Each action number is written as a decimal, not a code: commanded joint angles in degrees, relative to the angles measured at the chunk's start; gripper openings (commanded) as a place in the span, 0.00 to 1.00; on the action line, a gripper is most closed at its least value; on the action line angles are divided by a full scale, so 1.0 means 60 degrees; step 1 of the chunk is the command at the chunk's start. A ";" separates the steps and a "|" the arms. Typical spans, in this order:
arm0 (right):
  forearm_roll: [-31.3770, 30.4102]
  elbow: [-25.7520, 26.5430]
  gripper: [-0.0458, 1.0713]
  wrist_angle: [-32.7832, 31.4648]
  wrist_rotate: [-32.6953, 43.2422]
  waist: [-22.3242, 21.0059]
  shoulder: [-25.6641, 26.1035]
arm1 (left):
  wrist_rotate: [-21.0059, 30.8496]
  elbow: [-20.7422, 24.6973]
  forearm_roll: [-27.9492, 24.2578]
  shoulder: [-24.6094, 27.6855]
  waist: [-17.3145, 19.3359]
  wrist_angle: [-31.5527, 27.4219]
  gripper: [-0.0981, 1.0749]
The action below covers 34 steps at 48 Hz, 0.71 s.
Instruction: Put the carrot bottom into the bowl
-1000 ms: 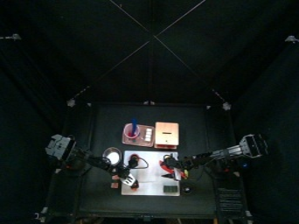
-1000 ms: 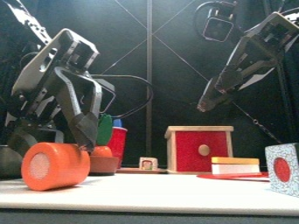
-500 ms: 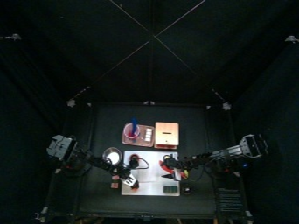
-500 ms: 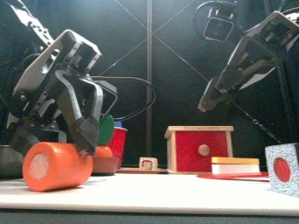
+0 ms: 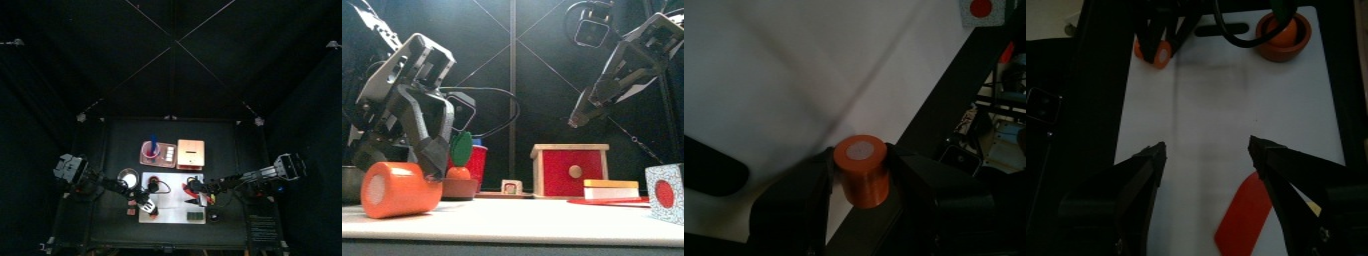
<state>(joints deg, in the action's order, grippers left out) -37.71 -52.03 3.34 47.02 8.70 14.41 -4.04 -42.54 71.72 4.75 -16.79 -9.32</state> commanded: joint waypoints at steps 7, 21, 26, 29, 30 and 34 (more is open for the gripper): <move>0.0088 0.0088 0.90 0.0029 0.0059 0.0015 0.0132 | -0.0029 -0.0322 -0.0688 -0.1772 0.0498 -0.0234 0.69; 0.0176 0.0103 0.90 0.0029 0.0059 0.0015 0.0146 | -0.0015 -0.2314 -0.2036 -0.4658 0.1714 -0.0308 0.69; 0.0234 0.0103 0.90 0.0029 0.0059 0.0015 0.0146 | -0.0015 -0.3164 -0.2285 -0.5771 0.2461 -0.0308 0.69; 0.0278 0.0103 0.90 0.0029 0.0059 0.0015 0.0146 | -0.0015 -0.3589 -0.2461 -0.6343 0.2959 -0.0293 0.69; 0.0293 0.0103 0.90 0.0029 0.0059 0.0000 0.0132 | -0.0015 -0.3721 -0.2505 -0.6504 0.3135 -0.0293 0.69; 0.0366 0.0117 0.90 0.0029 0.0059 0.0000 0.0132 | -0.0015 -0.4175 -0.2813 -0.6987 0.3853 -0.0278 0.68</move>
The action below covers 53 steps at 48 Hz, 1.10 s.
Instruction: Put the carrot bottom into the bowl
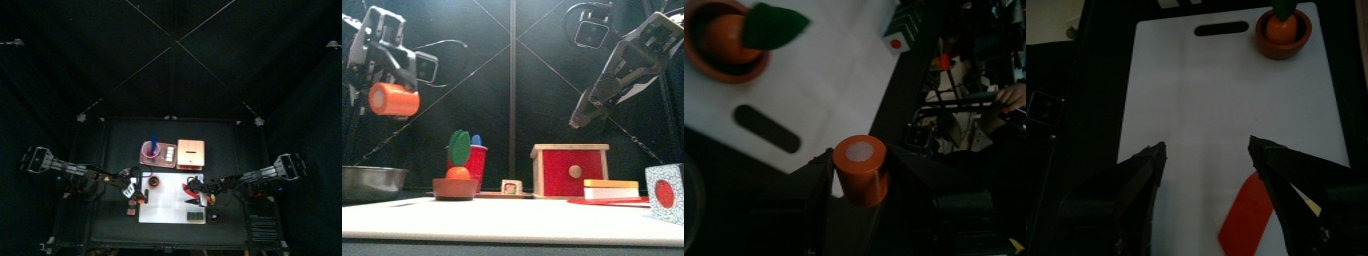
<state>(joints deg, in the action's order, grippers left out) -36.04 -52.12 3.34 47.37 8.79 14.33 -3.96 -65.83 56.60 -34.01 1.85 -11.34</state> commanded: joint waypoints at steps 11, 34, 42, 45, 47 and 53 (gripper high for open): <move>0.0264 0.0146 0.90 0.0029 0.0000 -0.0029 0.0132 | -0.0029 -0.0732 -0.1846 -0.0381 0.1846 0.0205 0.69; 0.0410 0.0176 0.90 0.0029 -0.0044 -0.0029 0.0117 | -0.0029 -0.0718 -0.3076 0.1055 0.1934 0.0381 0.70; 0.0410 0.0176 0.90 0.0029 -0.0044 -0.0044 0.0103 | -0.0015 -0.0762 -0.3062 0.1069 0.1934 0.0396 0.72; 0.0410 0.0161 0.90 0.0044 -0.0073 -0.0029 0.0073 | -0.0015 -0.0776 -0.3047 0.1084 0.1934 0.0381 0.74; 0.0410 0.0161 0.90 0.0044 -0.0073 -0.0029 0.0059 | -0.0015 -0.0762 -0.3018 0.1069 0.1934 0.0410 0.75; 0.0410 0.0176 0.90 0.0029 -0.0073 -0.0029 -0.0015 | -0.0015 -0.0762 -0.2886 0.1084 0.1948 0.0454 0.79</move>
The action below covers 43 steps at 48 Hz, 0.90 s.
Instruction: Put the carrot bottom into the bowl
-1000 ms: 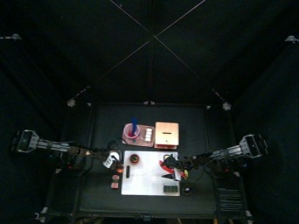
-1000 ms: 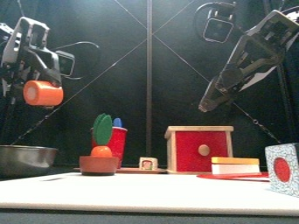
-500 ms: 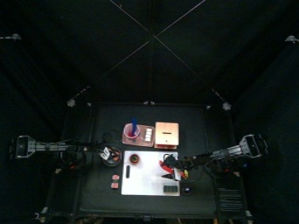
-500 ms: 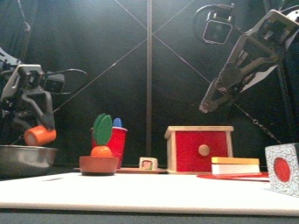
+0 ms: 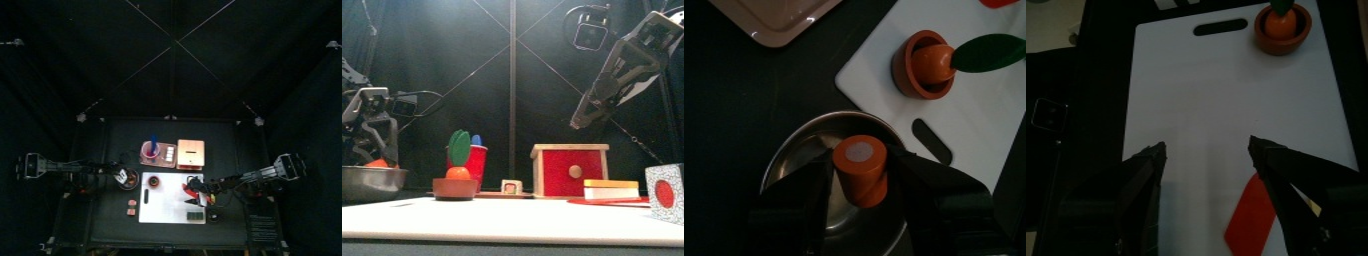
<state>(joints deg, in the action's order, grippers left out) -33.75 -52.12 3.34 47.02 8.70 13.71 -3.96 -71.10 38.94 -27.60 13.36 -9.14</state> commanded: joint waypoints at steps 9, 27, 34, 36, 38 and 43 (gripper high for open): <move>0.0044 0.0176 0.90 0.0029 0.0000 -0.0015 0.0059 | -0.0015 0.0117 0.0059 0.0000 0.0015 0.0132 0.82; 0.0029 0.0220 0.90 0.0029 0.0015 0.0015 0.0073 | -0.0044 0.0337 -0.0278 -0.0483 0.0015 0.0469 0.82; 0.0029 0.0264 0.90 -0.0073 0.0015 0.0029 0.0103 | -0.0073 0.0454 -0.0571 -0.1069 -0.0176 0.0791 0.82; 0.0029 0.0278 0.90 -0.0146 0.0029 0.0015 0.0117 | -0.0073 0.0454 -0.0674 -0.1230 -0.0293 0.0937 0.82; 0.0044 0.0278 0.90 -0.0190 0.0059 0.0029 0.0132 | -0.0073 0.0454 -0.0791 -0.1406 -0.0410 0.1099 0.82; 0.0044 0.0278 0.90 -0.0264 0.0073 0.0029 0.0146 | -0.0088 0.0454 -0.1128 -0.1802 -0.0806 0.1523 0.82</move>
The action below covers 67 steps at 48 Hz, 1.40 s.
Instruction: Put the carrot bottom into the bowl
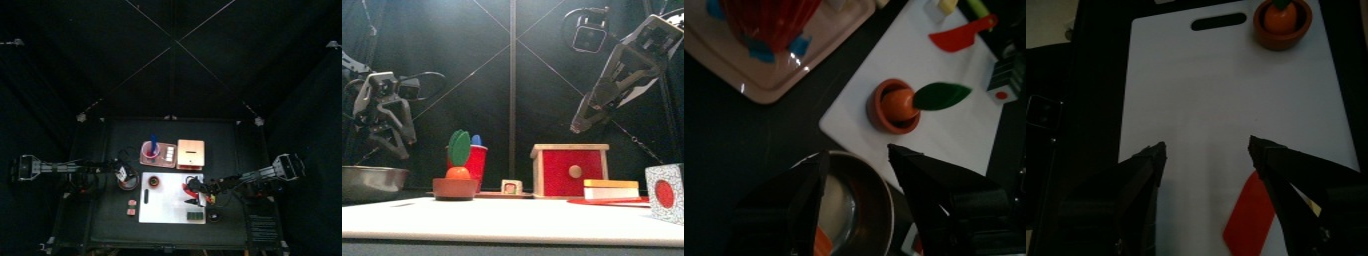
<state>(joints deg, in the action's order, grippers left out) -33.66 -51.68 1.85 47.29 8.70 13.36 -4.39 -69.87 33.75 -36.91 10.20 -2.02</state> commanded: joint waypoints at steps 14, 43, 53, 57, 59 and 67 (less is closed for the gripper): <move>0.0117 0.0396 0.90 -0.0410 0.0000 0.0088 0.0308 | -0.0059 0.0352 -0.1509 -0.0439 -0.1743 0.1758 0.82; 0.0117 0.0630 0.90 -0.0688 0.0029 0.0293 0.0981 | -0.0015 0.1772 -0.4497 0.2197 -0.3662 0.4468 0.82; 0.0132 0.0483 0.90 -0.0732 0.0015 0.0498 0.1069 | -0.0015 0.2051 -0.4614 0.2827 -0.4116 0.4951 0.82; 0.0146 0.0439 0.90 -0.0806 0.0059 0.0586 0.1099 | 0.0000 0.2021 -0.4585 0.2900 -0.4248 0.4995 0.82; 0.0249 0.0425 0.90 -0.0894 0.0029 0.0674 0.1113 | 0.0000 0.2007 -0.4585 0.2930 -0.4263 0.4995 0.82; 0.0542 0.0513 0.91 -0.1758 0.0015 0.1172 0.1128 | 0.0000 0.1978 -0.4570 0.2915 -0.4307 0.5010 0.82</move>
<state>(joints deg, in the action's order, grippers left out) -31.11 -49.66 -6.15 47.37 14.41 18.54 -4.48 -58.89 6.33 -19.25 -15.47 27.33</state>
